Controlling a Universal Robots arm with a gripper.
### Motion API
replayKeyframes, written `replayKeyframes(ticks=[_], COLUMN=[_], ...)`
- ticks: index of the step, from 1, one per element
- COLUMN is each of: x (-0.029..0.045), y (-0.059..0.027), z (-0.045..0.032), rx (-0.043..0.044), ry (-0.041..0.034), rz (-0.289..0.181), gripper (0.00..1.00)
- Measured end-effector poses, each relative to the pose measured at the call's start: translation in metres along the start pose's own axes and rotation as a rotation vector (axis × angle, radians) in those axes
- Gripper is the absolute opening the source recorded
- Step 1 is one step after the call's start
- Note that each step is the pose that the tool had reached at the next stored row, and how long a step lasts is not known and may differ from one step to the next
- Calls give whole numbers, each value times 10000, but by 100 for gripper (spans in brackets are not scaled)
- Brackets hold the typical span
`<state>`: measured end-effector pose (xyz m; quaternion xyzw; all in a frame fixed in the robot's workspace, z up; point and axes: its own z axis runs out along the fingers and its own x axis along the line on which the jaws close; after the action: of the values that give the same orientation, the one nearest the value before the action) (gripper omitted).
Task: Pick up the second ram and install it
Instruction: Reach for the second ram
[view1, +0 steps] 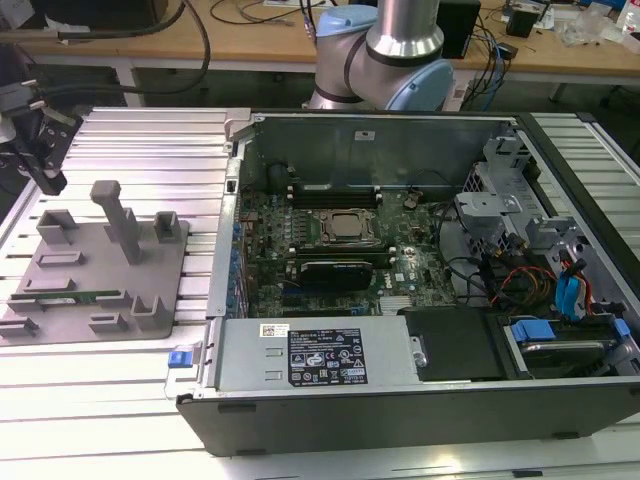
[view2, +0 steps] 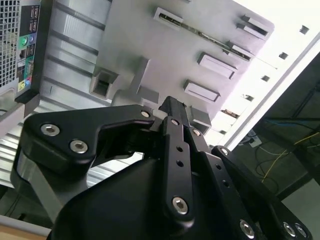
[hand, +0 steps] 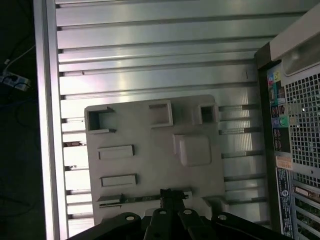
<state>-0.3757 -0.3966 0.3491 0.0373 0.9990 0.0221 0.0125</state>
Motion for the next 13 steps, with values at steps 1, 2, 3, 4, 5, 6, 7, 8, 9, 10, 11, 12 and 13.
replayKeyframes(ticks=[1, 2, 3, 4, 5, 6, 7, 8, 9, 10, 11, 12, 13], x=[9, 14, 21, 28, 31, 34, 38, 42, 45, 50, 57, 67, 77], y=[-8, -16, -33, -59, -71, -77, -85, -89, -94, -98, -104, -107, -109], z=[9, 17, 30, 47, 57, 66, 77, 85, 93, 101, 116, 136, 153], rx=[0, -1, -1, 0, 0, -2, -1, -1, -1, 0, 1, 0, 0], ry=[0, 0, -1, 0, 0, -2, -2, -2, -1, 1, 1, -1, -1], rz=[0, 1, 2, 2, 2, 2, 2, 3, 3, 2, 0, 0, 1], gripper=[8, 8, 8, 8, 8, 8, 8, 8, 8, 8, 8, 8, 8])
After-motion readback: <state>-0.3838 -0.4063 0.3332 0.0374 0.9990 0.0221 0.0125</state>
